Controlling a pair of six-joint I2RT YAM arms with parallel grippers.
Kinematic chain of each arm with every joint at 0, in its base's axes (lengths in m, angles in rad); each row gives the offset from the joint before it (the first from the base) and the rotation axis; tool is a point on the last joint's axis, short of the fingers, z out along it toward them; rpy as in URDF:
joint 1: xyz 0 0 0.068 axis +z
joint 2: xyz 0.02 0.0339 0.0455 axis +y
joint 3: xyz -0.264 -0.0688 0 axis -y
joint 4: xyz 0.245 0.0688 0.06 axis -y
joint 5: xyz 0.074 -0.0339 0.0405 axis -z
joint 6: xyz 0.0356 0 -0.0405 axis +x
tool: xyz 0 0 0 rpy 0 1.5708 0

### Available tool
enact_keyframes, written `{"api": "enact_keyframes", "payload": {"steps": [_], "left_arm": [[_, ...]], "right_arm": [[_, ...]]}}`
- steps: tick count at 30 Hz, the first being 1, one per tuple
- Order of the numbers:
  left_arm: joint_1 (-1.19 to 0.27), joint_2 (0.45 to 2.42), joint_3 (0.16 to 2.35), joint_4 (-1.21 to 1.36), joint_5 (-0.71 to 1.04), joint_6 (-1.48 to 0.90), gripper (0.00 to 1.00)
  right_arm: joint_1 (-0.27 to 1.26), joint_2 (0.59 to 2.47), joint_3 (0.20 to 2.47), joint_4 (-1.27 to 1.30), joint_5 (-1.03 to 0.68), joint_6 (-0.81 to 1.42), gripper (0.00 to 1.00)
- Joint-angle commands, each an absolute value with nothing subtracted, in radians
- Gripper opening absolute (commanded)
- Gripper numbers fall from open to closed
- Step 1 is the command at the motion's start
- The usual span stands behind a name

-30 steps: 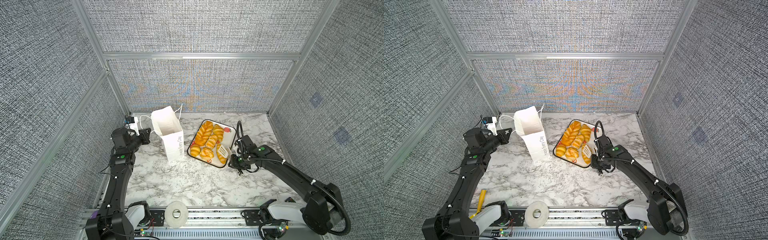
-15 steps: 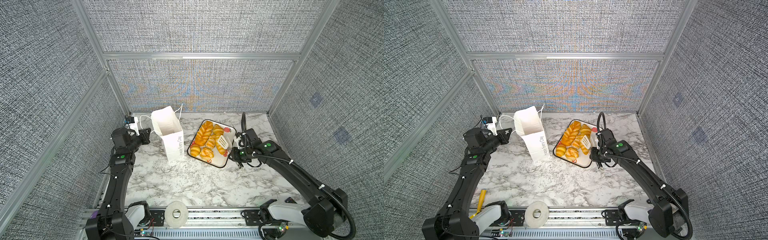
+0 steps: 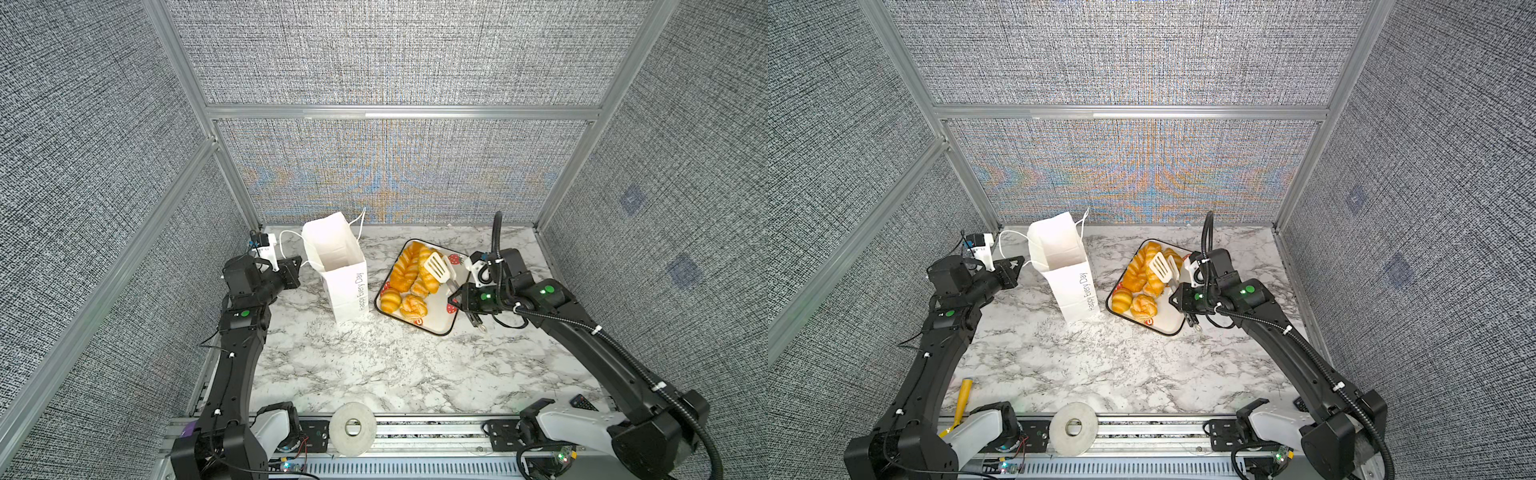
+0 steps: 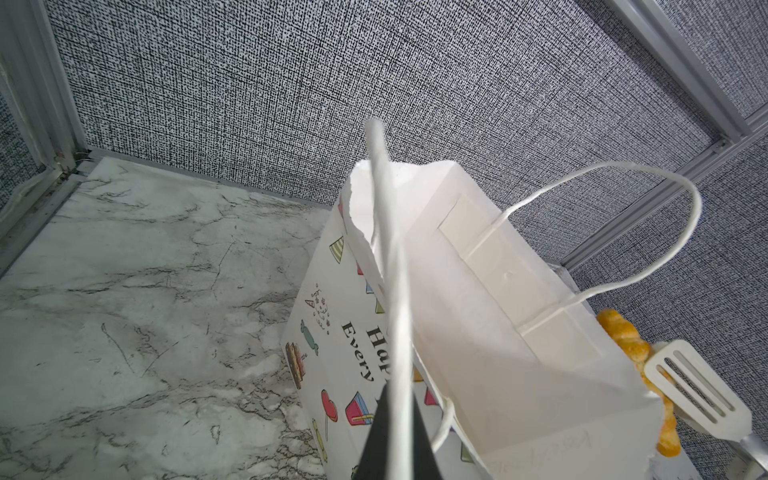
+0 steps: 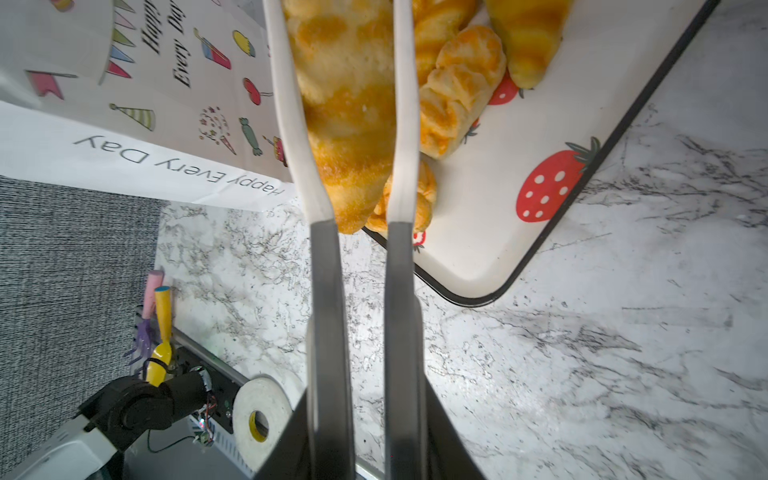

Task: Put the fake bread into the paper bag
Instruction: 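Lift the clamped bread and carry it over the bag opening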

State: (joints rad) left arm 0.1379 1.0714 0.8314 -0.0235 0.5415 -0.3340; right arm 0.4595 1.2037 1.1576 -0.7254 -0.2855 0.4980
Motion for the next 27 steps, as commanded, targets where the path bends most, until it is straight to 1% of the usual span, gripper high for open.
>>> {"api": "enact_keyframes", "payload": {"steps": [1,17,27], "left_arm": [[0.138,1.069,0.833,-0.008,0.549,-0.331,0.0],[0.138,1.066,0.832,-0.007,0.549,-0.332,0.0],[0.138,1.067,0.832,-0.006,0.553,-0.334,0.0]], "right_arm": [[0.461,1.2,1.166,-0.626,-0.335,0.52,0.3],[0.473,1.205,1.179,-0.392,-0.524,0.587,0.3],[0.525,1.241,1.212,-0.248,-0.607,0.629,0.3]]}}
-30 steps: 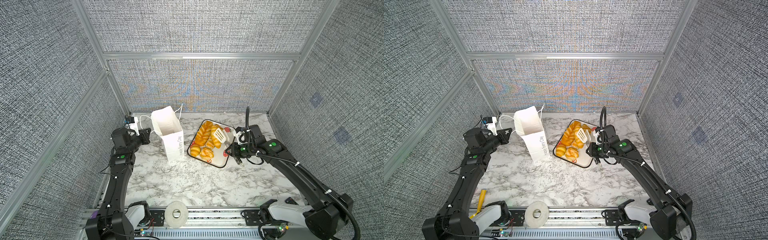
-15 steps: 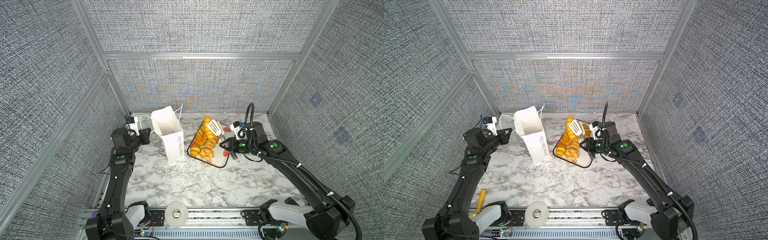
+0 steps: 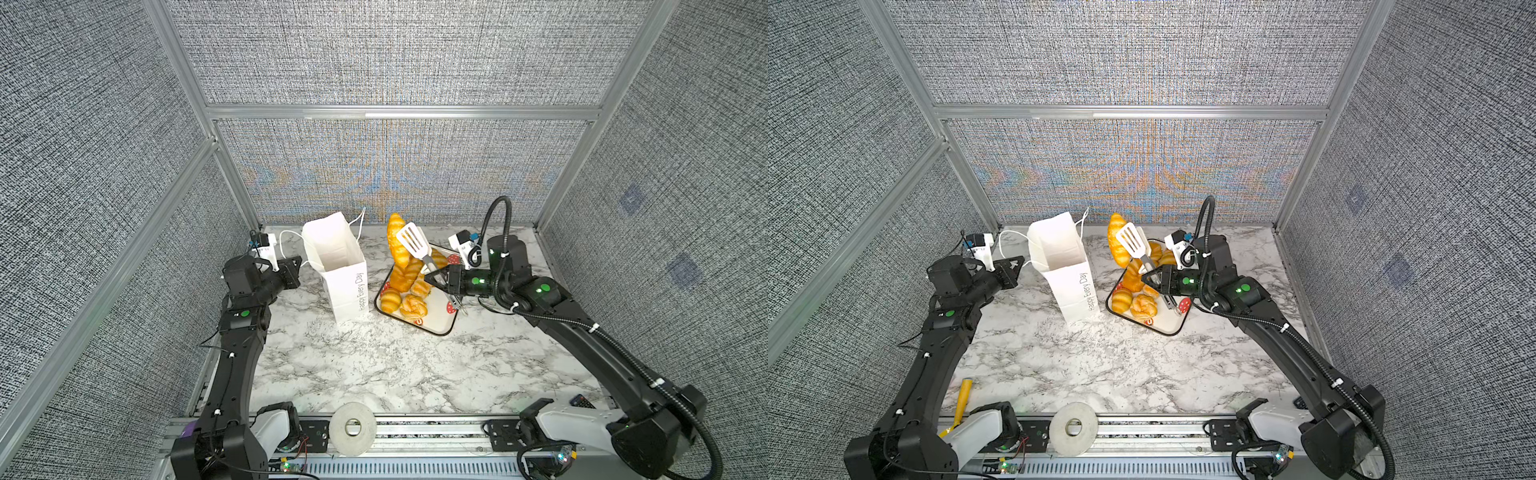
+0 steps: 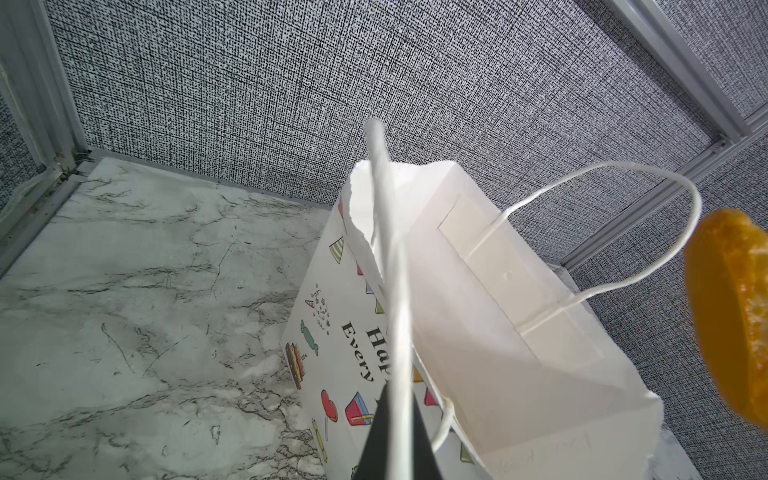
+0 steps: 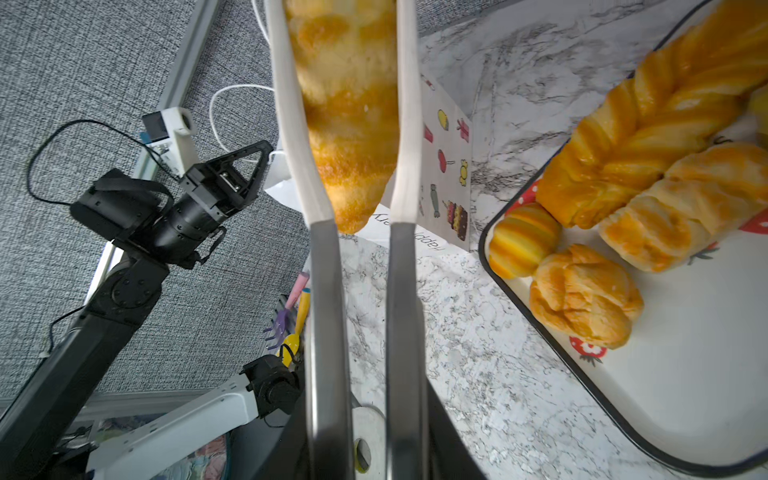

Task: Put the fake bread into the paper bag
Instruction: 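Lift the clamped bread and carry it over the bag opening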

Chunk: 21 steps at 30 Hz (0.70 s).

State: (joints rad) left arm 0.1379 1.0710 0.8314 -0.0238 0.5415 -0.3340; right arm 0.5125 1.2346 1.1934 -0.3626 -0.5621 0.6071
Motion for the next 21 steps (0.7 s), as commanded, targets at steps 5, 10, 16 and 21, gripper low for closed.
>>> {"api": "enact_keyframes", "payload": {"steps": [5,10,16,21], "left_arm": [[0.139,1.066,0.831,-0.005,0.552,-0.333,0.0],[0.138,1.067,0.83,-0.005,0.552,-0.333,0.0],[0.138,1.067,0.83,-0.003,0.555,-0.335,0.0],[0.138,1.07,0.83,-0.002,0.556,-0.337,0.0]], "right_arm": [[0.572,1.284,1.253,-0.211,-0.618,0.63,0.3],[0.612,1.333,1.303,-0.206,-0.626,0.62,0.3],[0.645,1.383,1.35,-0.191,-0.631,0.62,0.3],[0.665,1.439,1.39,-0.178,-0.644,0.63,0.3]]}}
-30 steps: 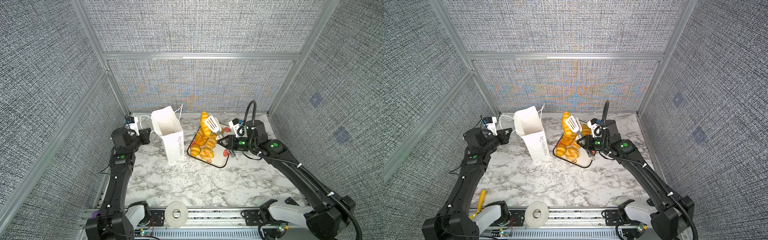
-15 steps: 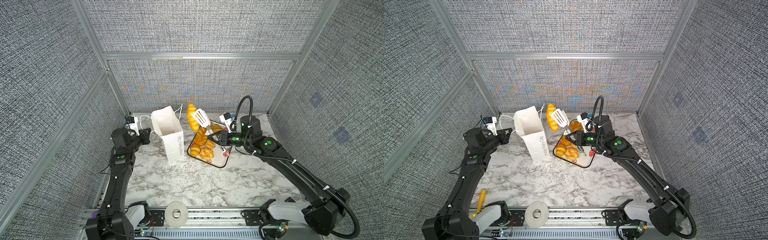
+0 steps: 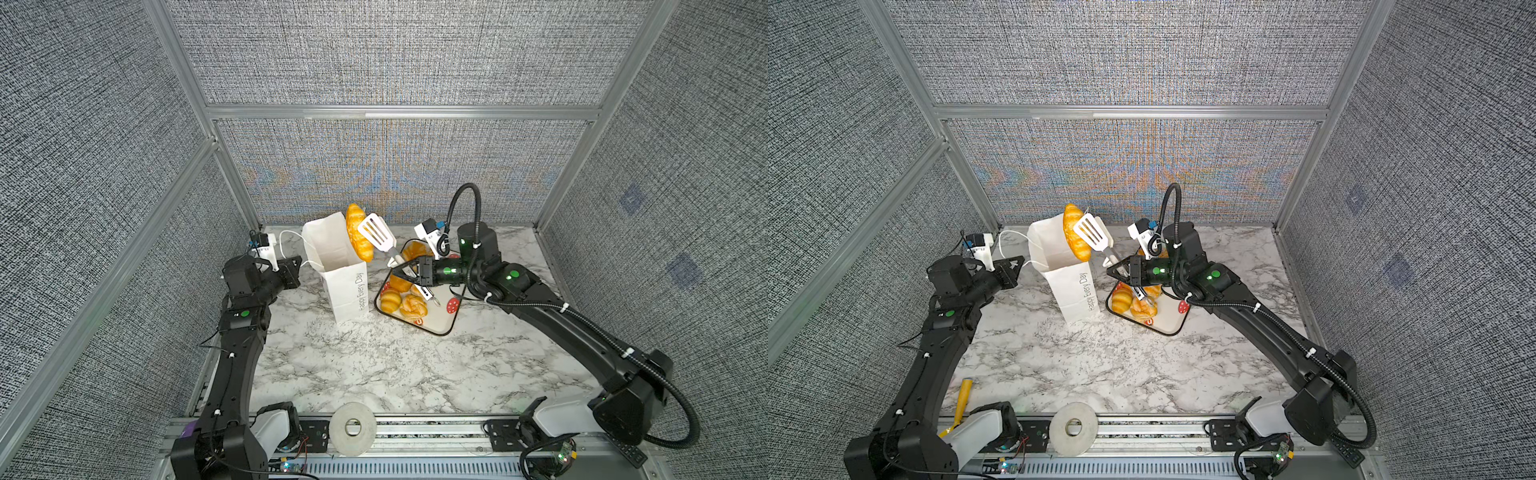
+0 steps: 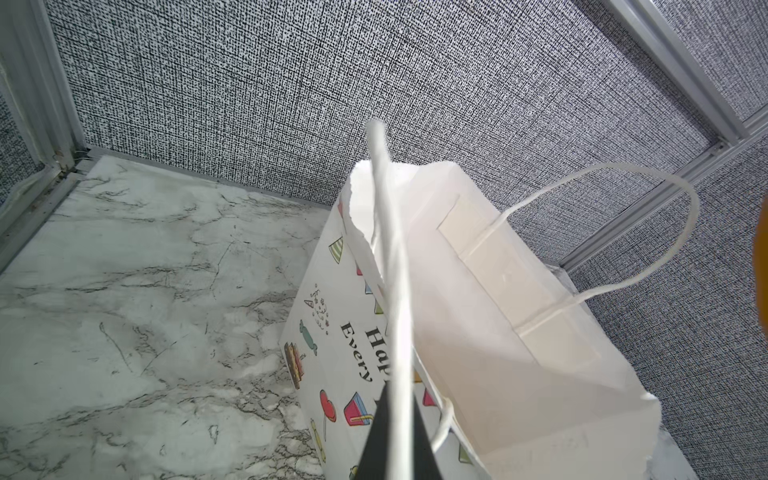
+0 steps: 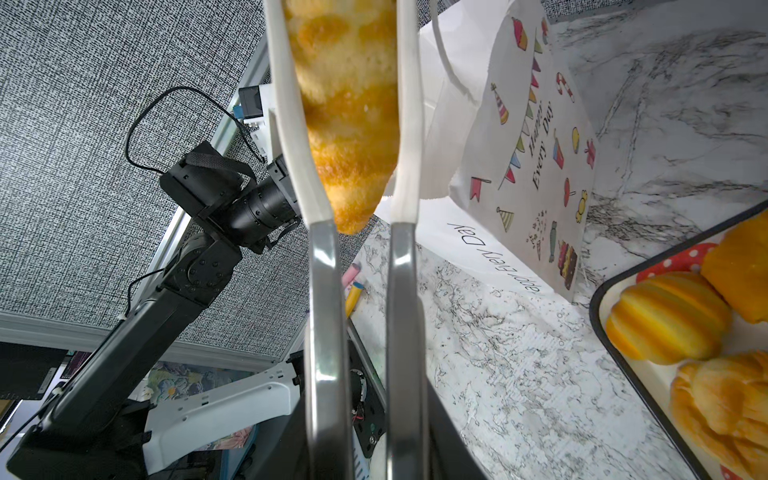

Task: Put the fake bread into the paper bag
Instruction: 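Lift the clamped bread and carry it over the bag opening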

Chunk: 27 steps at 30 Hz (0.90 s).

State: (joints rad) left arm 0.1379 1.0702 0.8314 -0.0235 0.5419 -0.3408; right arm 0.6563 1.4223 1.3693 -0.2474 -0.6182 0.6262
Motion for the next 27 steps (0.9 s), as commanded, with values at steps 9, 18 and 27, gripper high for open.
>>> {"api": "enact_keyframes", "payload": {"steps": [9,18,27], "left_arm": [[0.138,1.071,0.831,-0.003,0.554,-0.335,0.0],[0.139,1.071,0.83,-0.003,0.554,-0.336,0.0],[0.138,1.066,0.828,-0.005,0.553,-0.333,0.0]], "right_arm": [[0.691,1.562,1.509,-0.172,-0.672,0.64,0.3],[0.697,1.662,1.619,-0.258,-0.646,0.62,0.3],[0.695,1.749,1.742,-0.456,-0.575,0.552,0.3]]}}
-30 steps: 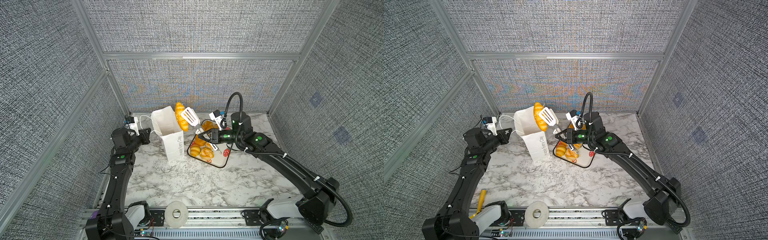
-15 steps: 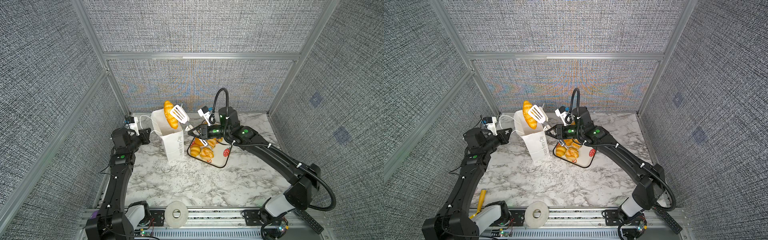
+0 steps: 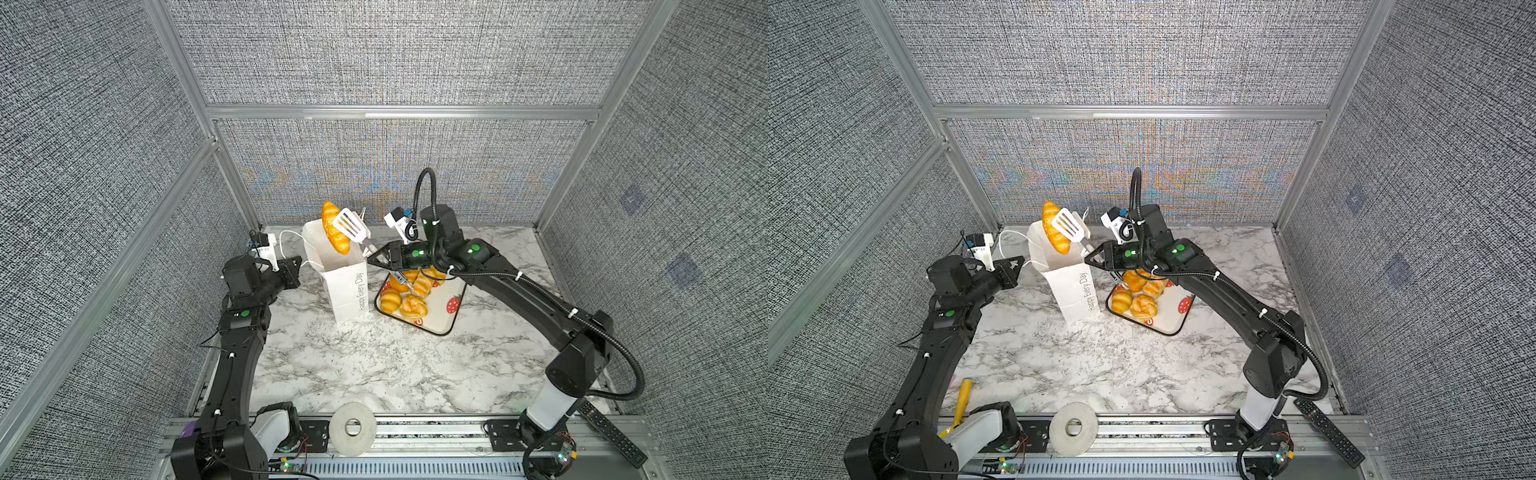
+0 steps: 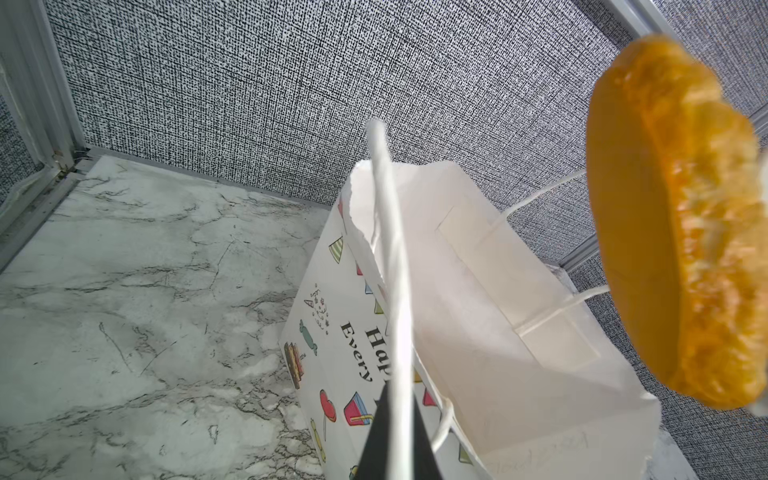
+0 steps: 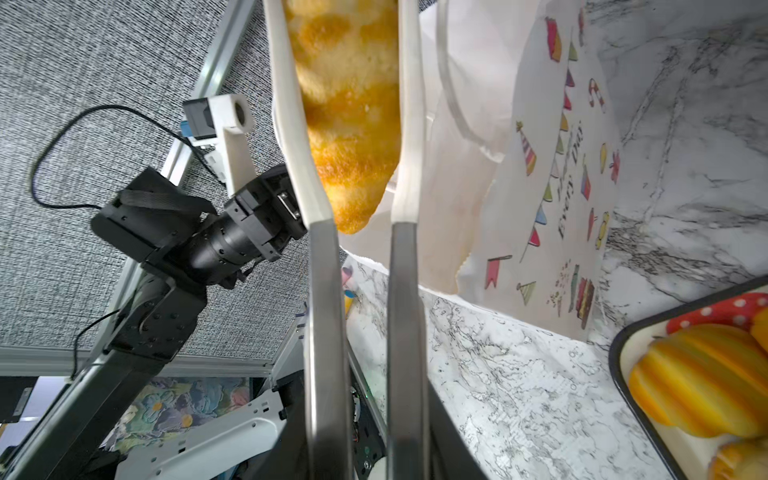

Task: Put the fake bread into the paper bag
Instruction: 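Lift the clamped bread and carry it over the bag opening, then lower the bread into the bag and open the tongs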

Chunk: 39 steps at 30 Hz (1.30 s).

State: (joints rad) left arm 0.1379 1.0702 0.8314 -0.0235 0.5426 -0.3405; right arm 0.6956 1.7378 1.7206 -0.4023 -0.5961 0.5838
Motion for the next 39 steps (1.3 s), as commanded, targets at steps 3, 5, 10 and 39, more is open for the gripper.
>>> {"api": "enact_keyframes", "payload": {"steps": [3,5,10,39], "left_arm": [[0.138,1.065,0.83,-0.005,0.553,-0.334,0.0],[0.138,1.066,0.831,-0.005,0.551,-0.333,0.0],[0.138,1.065,0.831,-0.005,0.551,-0.333,0.0],[0.138,1.067,0.831,-0.008,0.548,-0.333,0.0]], "right_arm": [[0.694,1.759,1.744,-0.464,-0.58,0.549,0.3],[0.692,1.757,1.743,-0.472,-0.573,0.542,0.3],[0.674,1.746,1.725,-0.478,-0.568,0.54,0.3],[0.654,1.745,1.695,-0.471,-0.573,0.55,0.42]]}}
